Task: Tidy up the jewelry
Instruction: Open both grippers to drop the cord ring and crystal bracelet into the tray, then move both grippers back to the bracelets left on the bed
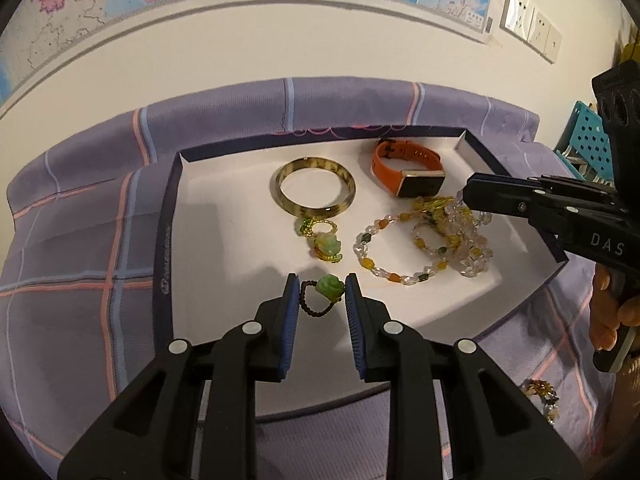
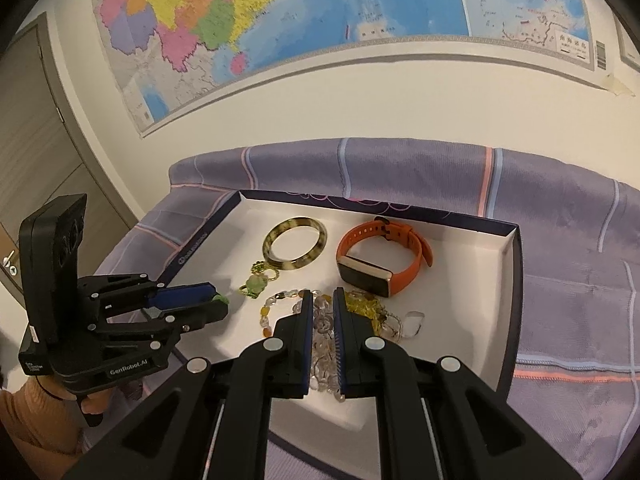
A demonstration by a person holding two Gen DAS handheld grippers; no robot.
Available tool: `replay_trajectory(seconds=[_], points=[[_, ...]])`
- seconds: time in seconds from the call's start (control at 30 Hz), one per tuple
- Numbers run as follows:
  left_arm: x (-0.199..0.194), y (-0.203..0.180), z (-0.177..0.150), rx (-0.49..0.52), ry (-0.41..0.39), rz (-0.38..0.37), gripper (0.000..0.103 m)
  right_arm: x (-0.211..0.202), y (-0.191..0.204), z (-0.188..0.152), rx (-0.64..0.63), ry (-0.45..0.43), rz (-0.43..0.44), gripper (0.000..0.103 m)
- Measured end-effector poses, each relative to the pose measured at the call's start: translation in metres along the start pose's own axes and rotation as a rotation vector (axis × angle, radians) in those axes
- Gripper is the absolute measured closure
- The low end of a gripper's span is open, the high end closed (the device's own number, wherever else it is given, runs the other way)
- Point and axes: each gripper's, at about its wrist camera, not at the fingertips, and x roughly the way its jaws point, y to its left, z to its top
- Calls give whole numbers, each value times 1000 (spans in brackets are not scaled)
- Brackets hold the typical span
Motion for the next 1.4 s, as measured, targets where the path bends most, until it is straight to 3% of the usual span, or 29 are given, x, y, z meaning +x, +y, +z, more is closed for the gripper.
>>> replay_trajectory(seconds=[0.57,0.73,0.83,1.0,1.17,1.4], points=[[13,-1,9,-17,20,0,77,12,-12,-3,36,16,-62,93],[5,0,8,-23,-3,10,66,11,-16,-7,61,17,-73,85],[-5,5,7,-37,-26,10,58,5,-17,-9,69,2,-79,74],[-47,21,0,-63,-118,11,55,-17,-16,-15,73,-35,-66,60],[-99,50,-22,-110,-205,6,51,-43,0,-28,25,-62,-33,54],[-112,54,-67,-69,-140,5,48,-65,29,-56,-66,-49,15,46]])
